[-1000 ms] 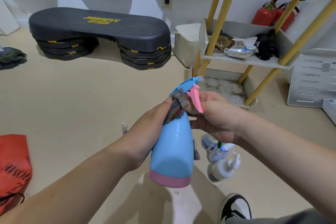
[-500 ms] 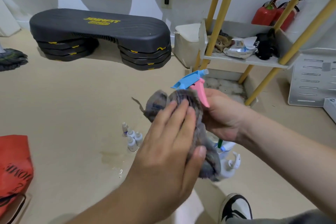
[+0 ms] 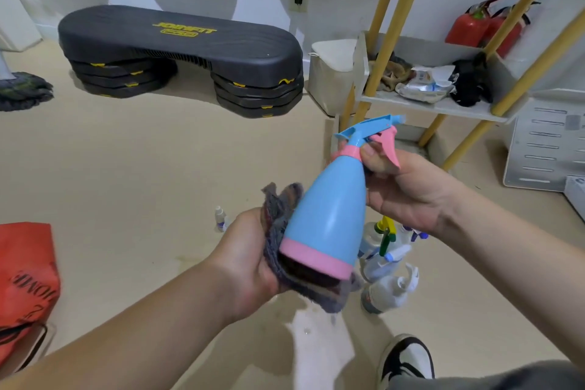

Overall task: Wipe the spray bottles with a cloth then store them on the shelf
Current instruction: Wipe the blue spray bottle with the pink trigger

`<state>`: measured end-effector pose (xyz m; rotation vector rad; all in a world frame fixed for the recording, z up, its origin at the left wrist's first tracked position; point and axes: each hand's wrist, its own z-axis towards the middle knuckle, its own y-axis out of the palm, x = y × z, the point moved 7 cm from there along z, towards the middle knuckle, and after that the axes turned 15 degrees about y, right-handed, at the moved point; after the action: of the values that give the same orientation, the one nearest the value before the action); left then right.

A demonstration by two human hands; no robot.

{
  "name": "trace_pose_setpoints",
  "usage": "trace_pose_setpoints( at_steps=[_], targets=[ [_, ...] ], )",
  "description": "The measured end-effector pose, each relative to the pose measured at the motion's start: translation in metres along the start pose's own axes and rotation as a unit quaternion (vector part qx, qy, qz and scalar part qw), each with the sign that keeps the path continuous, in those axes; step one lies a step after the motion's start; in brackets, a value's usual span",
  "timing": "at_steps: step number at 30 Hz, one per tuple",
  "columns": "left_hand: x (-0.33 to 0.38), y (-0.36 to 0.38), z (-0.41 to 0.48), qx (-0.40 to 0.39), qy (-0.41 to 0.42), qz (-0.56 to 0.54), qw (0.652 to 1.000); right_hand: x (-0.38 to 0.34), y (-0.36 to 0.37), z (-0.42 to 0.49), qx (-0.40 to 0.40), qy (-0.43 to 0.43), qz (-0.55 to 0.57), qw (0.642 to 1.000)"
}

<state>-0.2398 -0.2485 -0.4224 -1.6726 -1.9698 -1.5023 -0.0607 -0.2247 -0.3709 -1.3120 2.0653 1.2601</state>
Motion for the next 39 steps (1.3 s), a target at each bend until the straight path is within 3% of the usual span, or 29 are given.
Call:
trace_pose_setpoints(
  at_steps=[4,7,9,12,14,15,16,17,20,22,24,26,28,29,32,34,39],
  targets=[
    [0.004,0.0,0.004,0.005,0.034,-0.002,0.999,0.001,-0.001,0.001,0.012,-0.003,0.013,1.0],
    [0.011,0.005,-0.004,0.018,0.108,0.151,0.983,0.004,-0.004,0.006,0.077,0.003,-0.003,0.997],
    [0.025,0.014,-0.02,0.024,0.212,0.307,0.928,0.007,-0.008,0.01,0.128,0.011,-0.008,0.992],
    [0.035,0.036,-0.042,-0.054,0.377,0.447,0.809,0.01,-0.007,0.012,0.157,0.02,0.004,0.987],
    [0.04,0.038,-0.038,-0.09,0.409,0.495,0.761,0.015,0.003,0.012,0.149,0.029,-0.025,0.988],
    [0.043,0.038,-0.031,-0.106,0.402,0.51,0.753,0.019,0.009,0.011,0.14,0.034,-0.055,0.988],
    [0.046,0.035,-0.02,-0.115,0.39,0.512,0.757,0.024,0.014,0.012,0.131,0.035,-0.084,0.987],
    [0.05,0.032,-0.009,-0.11,0.375,0.484,0.783,0.026,0.019,0.011,0.122,0.034,-0.1,0.987],
    [0.046,0.014,0.017,-0.071,0.202,0.281,0.936,0.023,0.028,0.009,0.117,0.015,-0.119,0.986],
    [0.03,0.015,0.018,-0.102,0.085,0.171,0.976,0.014,0.024,0.008,0.148,-0.007,-0.132,0.98],
    [0.018,0.014,0.015,-0.099,0.067,0.161,0.98,0.009,0.015,0.008,0.188,-0.016,-0.137,0.973],
    [0.017,0.006,0.013,-0.026,0.134,0.242,0.961,0.007,0.001,0.008,0.241,-0.016,-0.132,0.961],
    [0.02,0.003,0.0,0.023,0.248,0.372,0.894,0.005,-0.012,0.007,0.296,-0.015,-0.108,0.949],
    [0.017,0.008,-0.009,0.012,0.293,0.425,0.856,0.004,-0.016,0.006,0.313,-0.014,-0.09,0.945],
    [-0.004,0.02,-0.022,-0.05,0.301,0.545,0.781,0.007,-0.017,0.005,0.31,-0.006,-0.09,0.946],
    [-0.005,0.018,-0.014,-0.06,0.312,0.532,0.785,0.008,-0.008,0.005,0.271,0.002,-0.122,0.955],
    [0.039,0.015,0.011,-0.048,0.334,0.386,0.858,0.018,0.018,0.004,0.15,0.048,-0.176,0.972]
  ],
)
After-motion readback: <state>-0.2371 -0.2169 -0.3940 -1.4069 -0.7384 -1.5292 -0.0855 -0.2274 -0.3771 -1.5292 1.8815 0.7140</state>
